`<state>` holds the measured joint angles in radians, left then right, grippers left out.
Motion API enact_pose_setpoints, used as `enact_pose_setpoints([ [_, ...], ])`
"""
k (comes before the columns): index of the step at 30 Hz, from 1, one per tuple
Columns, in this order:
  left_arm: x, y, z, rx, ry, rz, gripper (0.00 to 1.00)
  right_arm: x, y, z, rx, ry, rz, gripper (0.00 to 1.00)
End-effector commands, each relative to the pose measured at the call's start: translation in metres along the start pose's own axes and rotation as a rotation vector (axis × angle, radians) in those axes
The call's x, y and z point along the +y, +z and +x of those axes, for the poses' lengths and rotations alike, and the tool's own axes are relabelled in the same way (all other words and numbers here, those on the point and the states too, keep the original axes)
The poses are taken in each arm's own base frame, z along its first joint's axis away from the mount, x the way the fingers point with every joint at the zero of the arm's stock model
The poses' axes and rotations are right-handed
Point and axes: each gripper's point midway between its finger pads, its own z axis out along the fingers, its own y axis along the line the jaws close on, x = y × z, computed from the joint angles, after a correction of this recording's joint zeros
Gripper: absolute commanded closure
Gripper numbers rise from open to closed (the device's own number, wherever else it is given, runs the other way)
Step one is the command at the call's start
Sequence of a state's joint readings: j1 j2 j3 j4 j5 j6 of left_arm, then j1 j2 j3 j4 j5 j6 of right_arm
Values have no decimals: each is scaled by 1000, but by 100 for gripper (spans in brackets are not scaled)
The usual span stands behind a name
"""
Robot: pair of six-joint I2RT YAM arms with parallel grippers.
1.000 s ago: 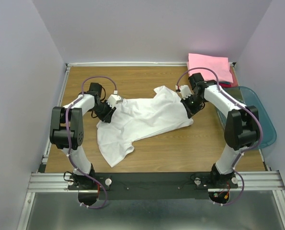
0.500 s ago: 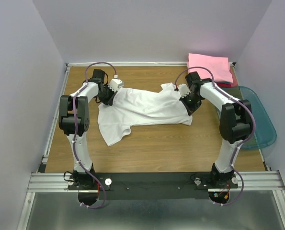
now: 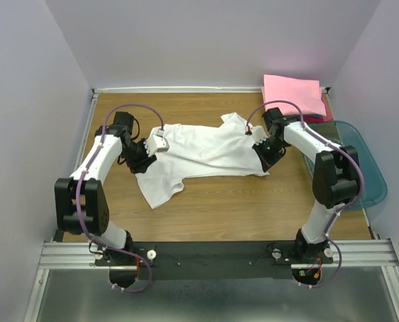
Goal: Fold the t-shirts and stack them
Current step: Flatten the tshirt out
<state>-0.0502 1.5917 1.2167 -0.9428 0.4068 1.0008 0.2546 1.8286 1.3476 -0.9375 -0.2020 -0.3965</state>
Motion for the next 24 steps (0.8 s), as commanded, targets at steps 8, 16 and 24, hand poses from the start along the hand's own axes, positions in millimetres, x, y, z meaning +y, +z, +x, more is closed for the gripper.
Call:
enact_pose_setpoints([
  [8,-114,39,55,196,283,218,48,20,3,31,44,-16,-47,99],
  [16,-135,51,56,252,355,282,47,18,14,40,74,-13,-50,91],
  [24,-136,60,66,314,363,286,51,17,-4,41,40,-36,-4,64],
])
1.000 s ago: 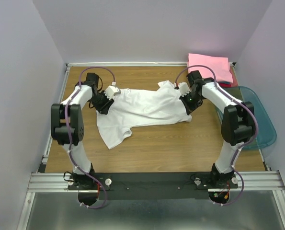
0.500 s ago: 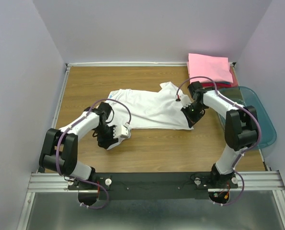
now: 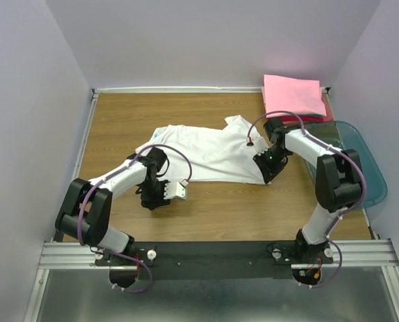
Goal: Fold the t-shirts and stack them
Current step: Flatten the tshirt out
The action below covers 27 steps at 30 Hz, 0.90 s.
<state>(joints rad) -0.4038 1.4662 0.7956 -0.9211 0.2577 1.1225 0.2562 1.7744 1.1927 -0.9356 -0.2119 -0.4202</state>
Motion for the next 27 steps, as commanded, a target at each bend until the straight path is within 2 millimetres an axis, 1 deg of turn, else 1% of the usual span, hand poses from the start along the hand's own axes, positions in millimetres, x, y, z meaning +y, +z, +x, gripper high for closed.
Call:
enact_pose_setpoints([
  [1,-1,7,12,74,-5,17,53,-2,-21,-1,-47,-46,60,63],
  [2,-3,8,14,85,-2,27,55,-2,-26,-3,-60,-56,72,58],
  [3,-3,8,18,102,4,29,60,-2,-33,-5,-83,-68,83,57],
  [4,-4,9,20,110,5,35,64,-2,-37,-8,-97,-84,84,57],
  [5,-3,9,20,114,6,32,71,-1,-41,-12,-109,-93,86,56],
  [6,-2,9,22,126,6,29,75,-1,-44,-15,-122,-99,81,56],
  [8,-1,10,22,130,3,30,87,-1,-44,-18,-126,-115,74,58],
  [9,-1,10,22,129,0,40,94,1,-43,-20,-123,-131,62,60],
  [11,-1,8,19,119,-2,47,100,3,-40,-19,-110,-155,56,62],
  [12,-1,6,17,111,-2,48,100,7,-38,-18,-104,-182,55,62],
  [13,-2,5,15,100,-4,58,100,8,-33,-14,-88,-198,54,62],
  [15,2,0,10,83,-6,51,100,12,-30,-15,-85,-252,64,62],
  [16,3,-2,8,73,-7,56,100,12,-26,-10,-69,-277,70,61],
  [18,3,-3,7,68,-15,66,100,15,-23,-11,-68,-317,85,59],
  [19,3,-4,8,66,-19,69,100,14,-22,-10,-61,-331,102,60],
  [20,5,-6,6,62,-19,63,100,14,-17,-4,-44,-345,102,59],
  [21,6,-6,6,58,-21,64,100,13,-16,-7,-52,-365,124,59],
  [27,9,-12,6,48,-31,63,100,8,-2,-6,-44,-401,165,59],
])
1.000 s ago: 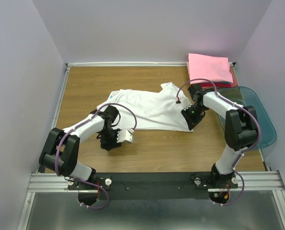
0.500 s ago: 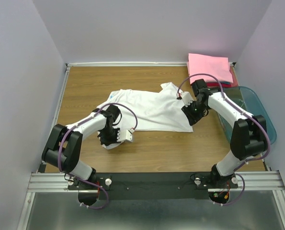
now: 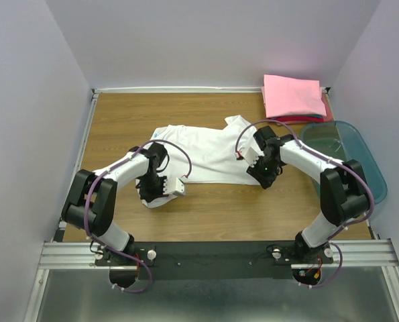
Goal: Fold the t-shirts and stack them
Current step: Flatten the tshirt out
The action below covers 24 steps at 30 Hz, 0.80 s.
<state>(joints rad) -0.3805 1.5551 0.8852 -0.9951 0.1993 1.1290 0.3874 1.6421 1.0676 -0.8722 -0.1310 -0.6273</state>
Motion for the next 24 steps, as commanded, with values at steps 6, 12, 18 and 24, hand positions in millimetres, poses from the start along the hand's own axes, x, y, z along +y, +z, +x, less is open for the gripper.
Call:
enact_pose_setpoints([
  [6,3,-7,-2,-37,-10,16,100,-12,15,-3,4,-77,86,61],
  [12,7,-10,-2,-63,-35,20,100,-12,23,-1,11,-95,95,65],
  [18,13,-20,-1,-125,-87,21,100,-18,25,-3,18,-88,123,87],
  [24,32,-45,8,-168,-148,-35,100,-24,9,-13,-19,-85,161,100],
])
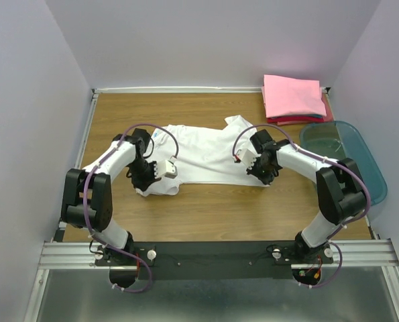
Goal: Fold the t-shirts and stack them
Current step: Flatten the tshirt out
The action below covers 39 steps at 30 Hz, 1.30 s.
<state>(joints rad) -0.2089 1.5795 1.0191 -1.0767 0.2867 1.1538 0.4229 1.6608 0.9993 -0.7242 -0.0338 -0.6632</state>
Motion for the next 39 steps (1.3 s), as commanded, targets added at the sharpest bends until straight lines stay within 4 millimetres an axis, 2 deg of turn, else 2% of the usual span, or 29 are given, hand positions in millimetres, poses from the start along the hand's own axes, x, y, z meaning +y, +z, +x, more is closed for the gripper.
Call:
enact_pose_setpoints([
  [1,6,-15,-3,-46,-10,-14,100,-11,-12,-10,-34,-7,59,99],
  [3,3,-16,-1,-46,-5,-20,84,-10,-14,-9,-29,-6,56,100],
  [4,1,-16,-2,-52,-2,-18,69,-10,-14,-9,-28,-6,55,99],
  [6,-4,-16,4,-34,17,-23,53,-9,-12,-7,-17,-4,46,100],
  [10,-12,-16,17,7,64,-43,40,-9,-11,-7,-8,1,40,100],
  [21,-33,-17,37,61,253,-95,35,-7,-7,-8,11,17,22,99],
  [26,-26,-15,25,19,324,-126,35,-6,-5,-7,18,25,17,100],
  [32,-27,1,13,33,416,-117,34,-7,-5,-7,24,37,17,99],
  [36,-40,18,15,56,449,-67,34,-4,-5,-5,29,42,11,100],
  [39,-41,23,18,78,446,-52,34,-3,-5,-3,31,42,9,100],
])
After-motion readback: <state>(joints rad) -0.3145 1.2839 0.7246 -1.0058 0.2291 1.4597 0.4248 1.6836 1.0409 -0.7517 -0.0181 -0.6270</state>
